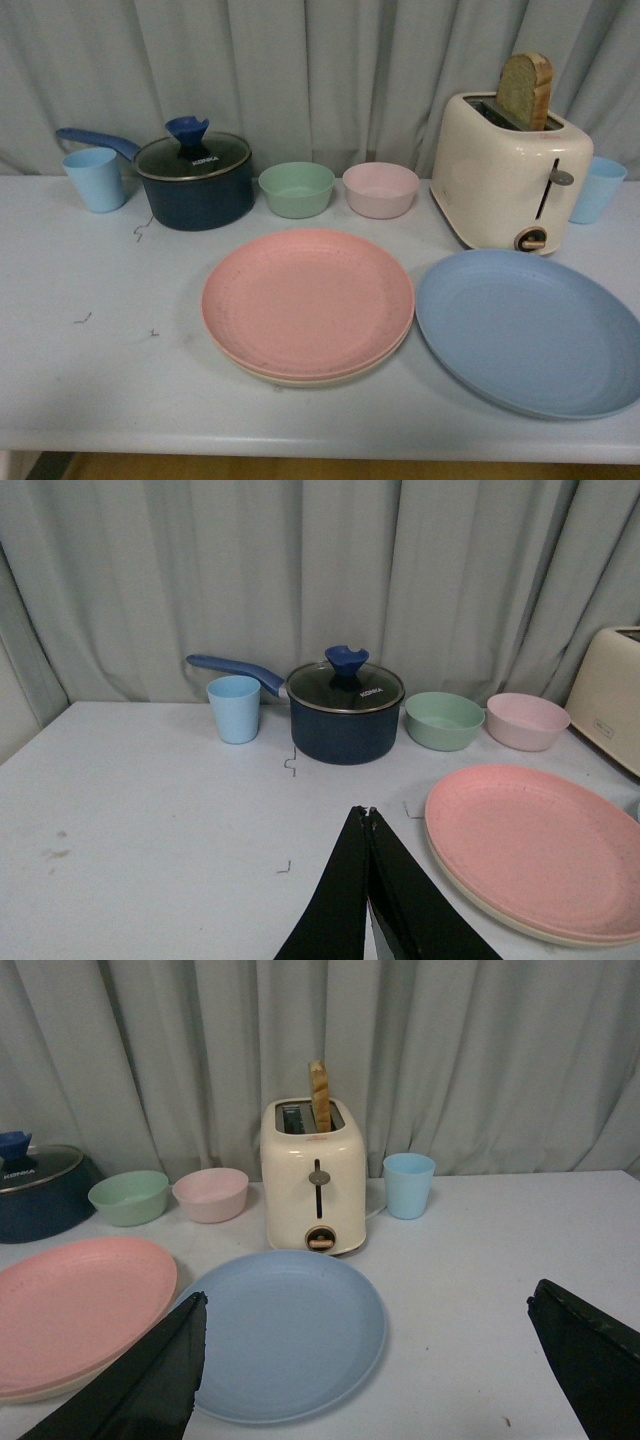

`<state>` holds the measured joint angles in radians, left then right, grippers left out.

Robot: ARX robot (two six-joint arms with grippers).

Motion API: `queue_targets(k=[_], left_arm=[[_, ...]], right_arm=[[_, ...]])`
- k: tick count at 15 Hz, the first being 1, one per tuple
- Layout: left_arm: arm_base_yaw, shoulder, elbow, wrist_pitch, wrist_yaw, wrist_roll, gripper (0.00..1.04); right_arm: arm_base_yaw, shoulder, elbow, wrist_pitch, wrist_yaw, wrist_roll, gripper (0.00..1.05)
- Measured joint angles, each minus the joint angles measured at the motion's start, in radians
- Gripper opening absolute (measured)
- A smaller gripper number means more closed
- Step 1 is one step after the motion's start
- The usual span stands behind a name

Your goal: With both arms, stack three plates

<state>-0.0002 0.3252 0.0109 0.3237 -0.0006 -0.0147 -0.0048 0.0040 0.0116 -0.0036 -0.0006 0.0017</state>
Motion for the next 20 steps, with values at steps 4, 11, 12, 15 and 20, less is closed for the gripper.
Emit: queue_targets(k=[4, 11, 12, 15, 20], left_arm=[[0.000, -0.092, 0.000, -0.090, 0.000, 0.000, 0.02], [0.000, -0.317, 0.002, -0.325, 0.000, 0.000, 0.02], [0.000, -0.317, 0.000, -0.331, 0.000, 0.000, 0.02], [0.000, -0.317, 0.000, -0.327, 0.000, 0.000, 0.25], [0.000, -0.317, 0.000, -0.327, 0.000, 0.000, 0.88]], right_arm=[[0.000, 0.000, 0.000, 0.000, 0.000, 0.000, 0.98], [0.000, 0.000, 0.000, 0.002, 0.000, 0.000, 0.98], [0.000, 0.000, 0.000, 0.000, 0.000, 0.000, 0.98], [0.000, 0.000, 0.000, 0.000, 0.000, 0.000, 0.98], [-0.230, 0.868, 0.364, 0.012, -0.074, 0.014, 0.98]])
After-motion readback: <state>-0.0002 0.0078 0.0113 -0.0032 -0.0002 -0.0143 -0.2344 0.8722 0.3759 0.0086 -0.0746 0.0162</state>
